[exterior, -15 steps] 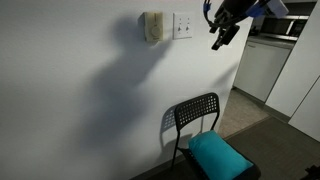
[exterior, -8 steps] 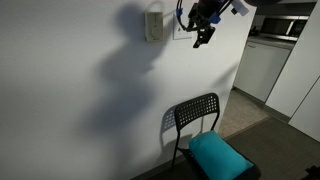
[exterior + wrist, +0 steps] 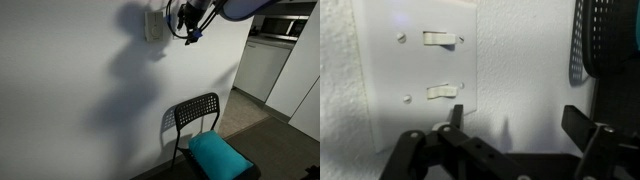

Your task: Turn on the light

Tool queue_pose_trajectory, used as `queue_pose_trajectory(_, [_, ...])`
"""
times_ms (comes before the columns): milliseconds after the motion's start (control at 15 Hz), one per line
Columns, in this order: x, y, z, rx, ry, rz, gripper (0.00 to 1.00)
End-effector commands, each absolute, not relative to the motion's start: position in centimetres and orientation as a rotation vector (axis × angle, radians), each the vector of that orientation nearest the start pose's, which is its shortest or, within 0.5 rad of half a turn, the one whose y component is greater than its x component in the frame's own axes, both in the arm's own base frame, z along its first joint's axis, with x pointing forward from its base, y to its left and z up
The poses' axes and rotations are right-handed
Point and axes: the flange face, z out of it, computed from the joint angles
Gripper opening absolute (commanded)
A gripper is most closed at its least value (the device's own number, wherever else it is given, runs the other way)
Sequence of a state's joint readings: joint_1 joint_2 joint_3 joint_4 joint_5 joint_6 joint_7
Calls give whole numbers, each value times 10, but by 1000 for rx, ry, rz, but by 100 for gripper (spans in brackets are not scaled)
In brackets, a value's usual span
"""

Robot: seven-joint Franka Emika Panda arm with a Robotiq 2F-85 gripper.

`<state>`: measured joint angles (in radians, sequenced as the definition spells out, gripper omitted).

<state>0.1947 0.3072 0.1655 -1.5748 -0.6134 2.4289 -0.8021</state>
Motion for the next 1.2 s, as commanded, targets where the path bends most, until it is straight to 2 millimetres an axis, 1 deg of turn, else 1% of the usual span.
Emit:
queue_pose_trajectory(0, [672, 228, 520, 1837, 1685, 517, 100])
queue_pose_trajectory(200, [678, 224, 510, 1856, 1674, 508, 100])
queue_pose_trajectory(333, [680, 218, 508, 1864, 1652, 500, 100])
queue_pose_trajectory(600, [678, 212, 512, 1866, 1565, 524, 100])
queue_pose_trajectory(933, [675, 216, 515, 1850, 1453, 542, 100])
queue_pose_trajectory(1133, [674, 215, 519, 1842, 1409, 548, 100])
